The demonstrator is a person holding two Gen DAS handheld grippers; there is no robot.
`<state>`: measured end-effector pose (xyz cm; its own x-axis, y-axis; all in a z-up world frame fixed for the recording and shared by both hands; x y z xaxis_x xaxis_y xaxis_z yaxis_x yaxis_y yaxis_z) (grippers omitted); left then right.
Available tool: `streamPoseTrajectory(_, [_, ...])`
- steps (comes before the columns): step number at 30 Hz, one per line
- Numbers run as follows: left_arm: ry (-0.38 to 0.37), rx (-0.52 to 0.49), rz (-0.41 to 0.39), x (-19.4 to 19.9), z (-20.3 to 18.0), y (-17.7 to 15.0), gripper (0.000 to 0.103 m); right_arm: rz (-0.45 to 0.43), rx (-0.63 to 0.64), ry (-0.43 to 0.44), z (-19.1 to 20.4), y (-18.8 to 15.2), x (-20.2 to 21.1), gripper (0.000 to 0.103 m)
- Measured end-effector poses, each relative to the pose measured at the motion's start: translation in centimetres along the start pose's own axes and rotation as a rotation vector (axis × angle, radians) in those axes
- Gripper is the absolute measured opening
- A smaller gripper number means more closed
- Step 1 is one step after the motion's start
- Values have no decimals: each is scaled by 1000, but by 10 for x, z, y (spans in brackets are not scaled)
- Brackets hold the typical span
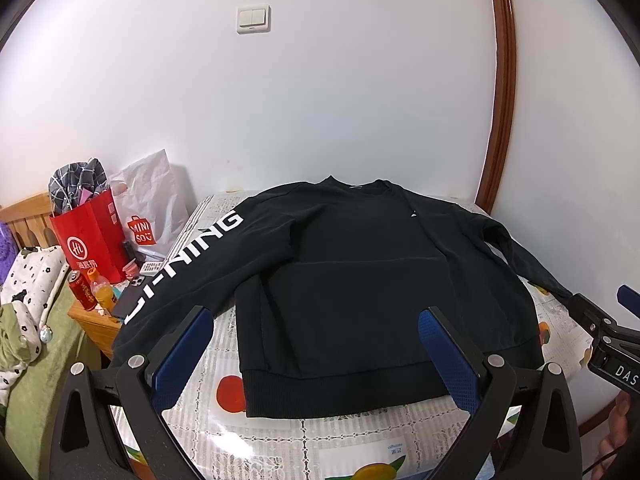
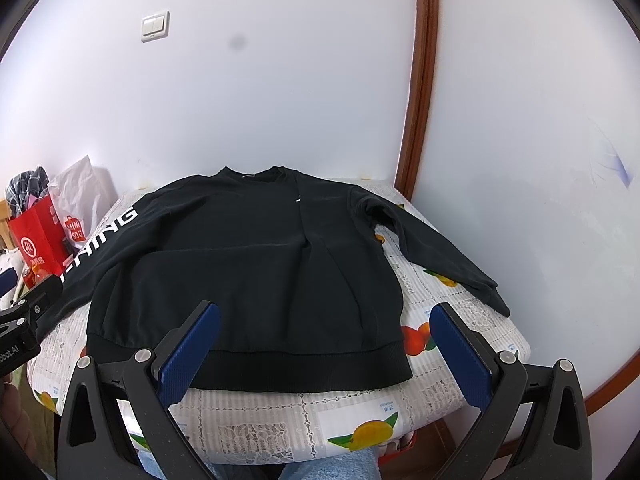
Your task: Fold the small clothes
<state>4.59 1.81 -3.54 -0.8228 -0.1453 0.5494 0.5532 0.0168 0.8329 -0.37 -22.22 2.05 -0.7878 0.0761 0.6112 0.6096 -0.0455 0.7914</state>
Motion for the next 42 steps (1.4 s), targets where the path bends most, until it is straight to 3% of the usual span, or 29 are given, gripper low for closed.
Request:
streamPoseTrajectory(14, [-38,16,11,-11,-3,5,103,20,-8,3,2,1,-10,103])
streamPoseTrajectory(24, [-39,84,80,-51,24,-5,103,64,35,30,20,-5,-51,103])
streamPoseTrajectory(28, [-91,164,163,-84,45,-23,102,103,40,46,26,-12,-78,103])
streamPoseTrajectory(30, [-97,190,198,-97,54,-33,102,126,22,105,29,-17,-96,101])
streamPoseTrajectory(32, [-95,220,226,-112,68,-46,102,144,16,136,31,-21,-109,99])
streamPoseTrajectory(36, [-93,316,277,-137,98,-67,102,152,51,107,37,-24,-131,97])
streamPoseTrajectory(42, [-64,445,338,-168,132,-91,94,170,26,140,37,-23,-156,97])
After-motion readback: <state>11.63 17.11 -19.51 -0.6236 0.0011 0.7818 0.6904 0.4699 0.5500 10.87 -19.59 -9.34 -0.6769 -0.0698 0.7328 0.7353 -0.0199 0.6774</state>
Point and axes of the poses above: each gripper's, at about its wrist camera, not at the fingertips, and x roughly against the way its jaws point, z to its left, y to its top, the point moved 5 cm from there along -x, roughly the way its jaws point, and after that the axes turned 8 degrees about y, right-handed, at the moved point
